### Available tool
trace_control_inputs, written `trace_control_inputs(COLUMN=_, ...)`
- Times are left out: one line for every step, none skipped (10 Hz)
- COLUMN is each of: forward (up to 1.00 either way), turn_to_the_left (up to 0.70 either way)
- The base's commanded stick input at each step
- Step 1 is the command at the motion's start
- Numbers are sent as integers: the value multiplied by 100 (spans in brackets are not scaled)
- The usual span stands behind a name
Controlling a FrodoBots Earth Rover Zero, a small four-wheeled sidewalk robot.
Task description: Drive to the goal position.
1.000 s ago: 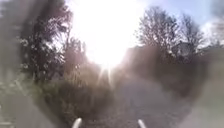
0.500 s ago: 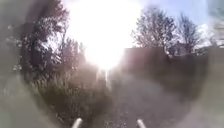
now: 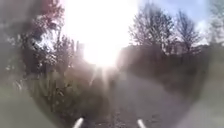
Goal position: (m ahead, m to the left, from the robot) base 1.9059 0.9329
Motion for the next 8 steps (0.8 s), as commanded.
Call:
trace_control_inputs(forward=50, turn_to_the_left=-21)
trace_control_inputs(forward=50, turn_to_the_left=-41)
trace_control_inputs(forward=50, turn_to_the_left=-46)
trace_control_inputs(forward=50, turn_to_the_left=-50)
trace_control_inputs(forward=50, turn_to_the_left=-50)
trace_control_inputs(forward=50, turn_to_the_left=-50)
trace_control_inputs(forward=50, turn_to_the_left=-50)
trace_control_inputs(forward=50, turn_to_the_left=-50)
